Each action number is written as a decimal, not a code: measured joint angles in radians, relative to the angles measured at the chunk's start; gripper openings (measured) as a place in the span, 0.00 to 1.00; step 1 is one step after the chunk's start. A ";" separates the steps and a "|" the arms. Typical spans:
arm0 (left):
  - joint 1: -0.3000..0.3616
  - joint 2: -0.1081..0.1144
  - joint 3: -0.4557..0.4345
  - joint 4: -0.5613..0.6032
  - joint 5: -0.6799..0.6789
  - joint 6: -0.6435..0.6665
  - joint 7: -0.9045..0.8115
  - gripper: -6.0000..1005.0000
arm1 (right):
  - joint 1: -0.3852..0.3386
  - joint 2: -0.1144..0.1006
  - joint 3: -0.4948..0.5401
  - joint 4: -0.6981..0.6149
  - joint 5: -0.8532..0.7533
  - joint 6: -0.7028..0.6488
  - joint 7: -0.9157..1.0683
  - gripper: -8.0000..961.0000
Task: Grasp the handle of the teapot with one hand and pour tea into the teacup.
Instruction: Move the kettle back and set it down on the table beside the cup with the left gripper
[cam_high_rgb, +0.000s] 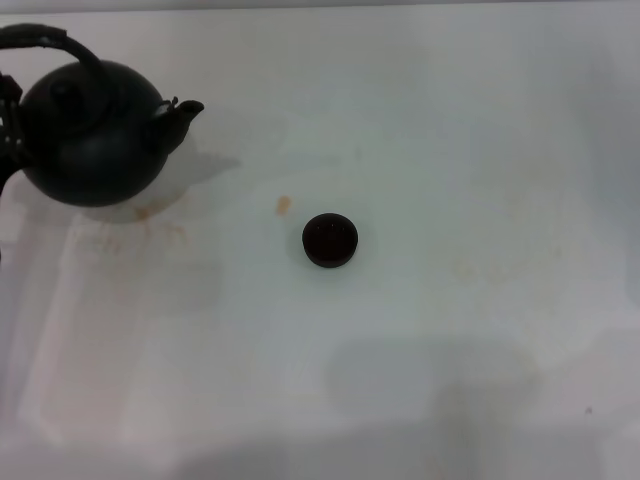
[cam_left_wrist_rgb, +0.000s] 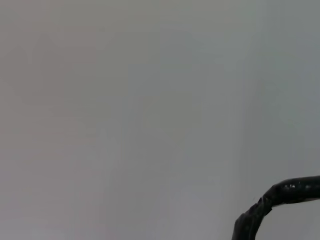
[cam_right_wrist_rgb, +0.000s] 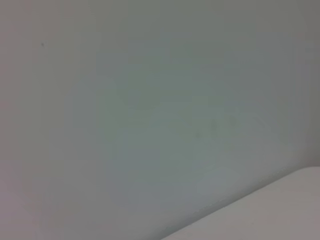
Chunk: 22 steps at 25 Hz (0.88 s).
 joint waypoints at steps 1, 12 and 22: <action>0.000 0.000 -0.004 -0.012 -0.002 -0.001 0.001 0.11 | 0.000 0.000 0.000 0.000 0.000 0.000 0.000 0.86; 0.018 -0.001 -0.004 -0.085 -0.021 -0.009 0.027 0.11 | -0.010 0.000 0.000 -0.001 0.000 -0.001 -0.001 0.86; 0.023 -0.002 -0.027 -0.117 -0.008 0.006 0.138 0.11 | -0.008 0.000 0.013 -0.001 0.000 -0.002 -0.004 0.86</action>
